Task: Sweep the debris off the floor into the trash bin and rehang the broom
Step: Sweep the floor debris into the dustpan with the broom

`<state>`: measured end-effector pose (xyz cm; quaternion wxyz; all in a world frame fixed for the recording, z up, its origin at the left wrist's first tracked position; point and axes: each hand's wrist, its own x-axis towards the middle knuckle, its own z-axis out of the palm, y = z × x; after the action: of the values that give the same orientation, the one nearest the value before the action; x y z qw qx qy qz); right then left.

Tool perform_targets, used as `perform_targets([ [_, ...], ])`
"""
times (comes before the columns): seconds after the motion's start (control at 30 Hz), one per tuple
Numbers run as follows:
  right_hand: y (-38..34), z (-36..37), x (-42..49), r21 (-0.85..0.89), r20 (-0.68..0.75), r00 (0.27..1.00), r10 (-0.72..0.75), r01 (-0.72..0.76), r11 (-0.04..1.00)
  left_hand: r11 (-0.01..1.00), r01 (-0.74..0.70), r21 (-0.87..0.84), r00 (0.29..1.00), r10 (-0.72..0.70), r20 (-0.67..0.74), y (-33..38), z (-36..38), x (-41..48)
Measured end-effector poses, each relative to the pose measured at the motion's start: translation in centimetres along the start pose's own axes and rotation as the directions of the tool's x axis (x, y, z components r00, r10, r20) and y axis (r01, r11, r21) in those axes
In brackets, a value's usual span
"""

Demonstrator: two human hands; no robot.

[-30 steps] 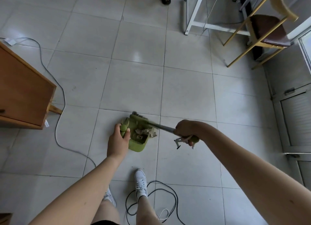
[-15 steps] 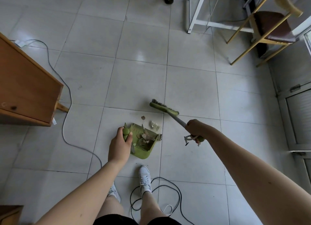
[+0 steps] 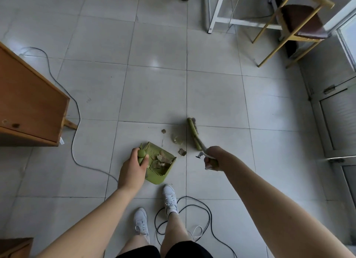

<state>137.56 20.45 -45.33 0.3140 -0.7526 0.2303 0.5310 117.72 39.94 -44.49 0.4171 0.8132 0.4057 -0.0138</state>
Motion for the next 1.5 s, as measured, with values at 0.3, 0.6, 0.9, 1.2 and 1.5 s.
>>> perform_targets([
  [0.3, -2.5, 6.6, -3.5, 0.603, 0.156, 0.988, -0.008, -0.089, 0.792, 1.0, -0.018, -0.009, 1.0, 0.018, -0.01, -3.6, -2.9, -1.1],
  [0.6, -8.5, 10.8, -3.1, 0.687, 0.171, 0.985, -0.024, -0.102, 0.72, 0.998, 0.039, -0.045, 0.997, -0.042, -0.057, -6.3, -4.5, -0.5],
  [0.9, -12.2, 11.3, -3.8, 0.643, 0.221, 0.972, -0.076, -0.087, 0.761, 0.992, 0.105, -0.077, 0.99, -0.111, -0.086, -6.5, -5.5, 1.4],
  [1.2, -15.2, 6.5, -6.6, 0.18, 0.222, 0.973, -0.057, 0.017, 0.983, 0.993, 0.103, -0.059, 0.989, -0.109, -0.098, -4.4, -6.0, 3.0],
  [1.5, -13.2, 9.4, 1.2, -0.727, 0.105, 0.931, -0.351, 0.312, 0.611, 0.981, 0.159, -0.111, 0.976, -0.174, -0.133, -3.1, -4.0, 4.8],
])
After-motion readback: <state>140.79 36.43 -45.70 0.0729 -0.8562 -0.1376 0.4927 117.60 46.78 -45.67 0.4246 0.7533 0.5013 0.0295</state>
